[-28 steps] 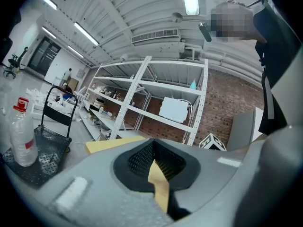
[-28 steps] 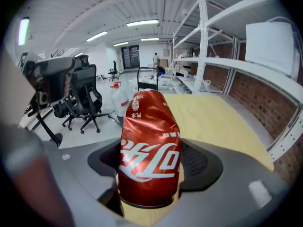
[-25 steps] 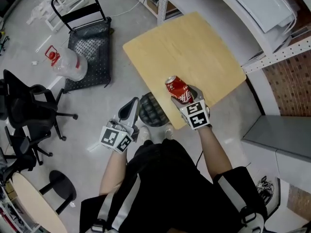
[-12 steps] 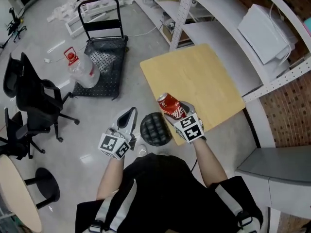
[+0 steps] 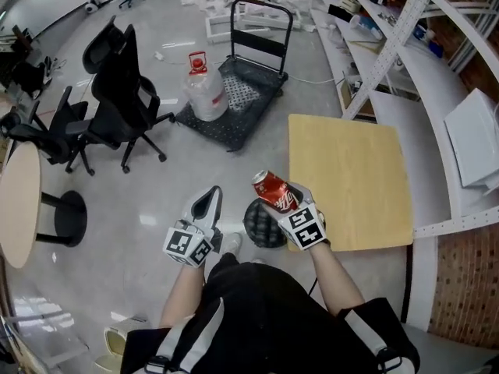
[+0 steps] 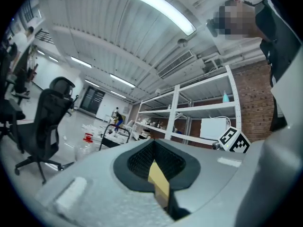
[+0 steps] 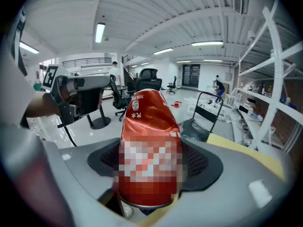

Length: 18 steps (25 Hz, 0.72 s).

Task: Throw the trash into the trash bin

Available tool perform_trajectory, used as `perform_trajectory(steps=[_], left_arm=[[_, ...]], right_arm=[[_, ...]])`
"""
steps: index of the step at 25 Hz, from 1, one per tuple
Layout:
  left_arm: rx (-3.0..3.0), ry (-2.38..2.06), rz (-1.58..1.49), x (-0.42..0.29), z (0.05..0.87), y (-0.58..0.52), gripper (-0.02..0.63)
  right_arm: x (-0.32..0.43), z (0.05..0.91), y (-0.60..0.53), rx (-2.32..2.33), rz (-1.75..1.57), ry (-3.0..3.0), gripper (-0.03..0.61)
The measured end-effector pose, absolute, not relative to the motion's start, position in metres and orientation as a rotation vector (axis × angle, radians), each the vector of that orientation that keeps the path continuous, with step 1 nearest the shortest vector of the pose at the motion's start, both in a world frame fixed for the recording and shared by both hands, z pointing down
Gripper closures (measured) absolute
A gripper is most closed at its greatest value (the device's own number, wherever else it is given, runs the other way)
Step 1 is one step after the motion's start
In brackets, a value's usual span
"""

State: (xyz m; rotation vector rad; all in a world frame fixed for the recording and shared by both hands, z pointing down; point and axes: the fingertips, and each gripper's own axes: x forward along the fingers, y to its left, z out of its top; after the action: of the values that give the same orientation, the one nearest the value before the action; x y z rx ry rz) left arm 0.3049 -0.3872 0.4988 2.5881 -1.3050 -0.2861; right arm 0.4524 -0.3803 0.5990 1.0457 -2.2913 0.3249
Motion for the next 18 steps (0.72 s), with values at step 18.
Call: perform_trajectory(steps=[18], left_arm=[[2.133, -2.131, -0.381, 0.129, 0.484, -0.232, 0.612]], right_arm=[[0.262, 0.577, -0.317, 0.43, -0.055, -2.518, 0.229]])
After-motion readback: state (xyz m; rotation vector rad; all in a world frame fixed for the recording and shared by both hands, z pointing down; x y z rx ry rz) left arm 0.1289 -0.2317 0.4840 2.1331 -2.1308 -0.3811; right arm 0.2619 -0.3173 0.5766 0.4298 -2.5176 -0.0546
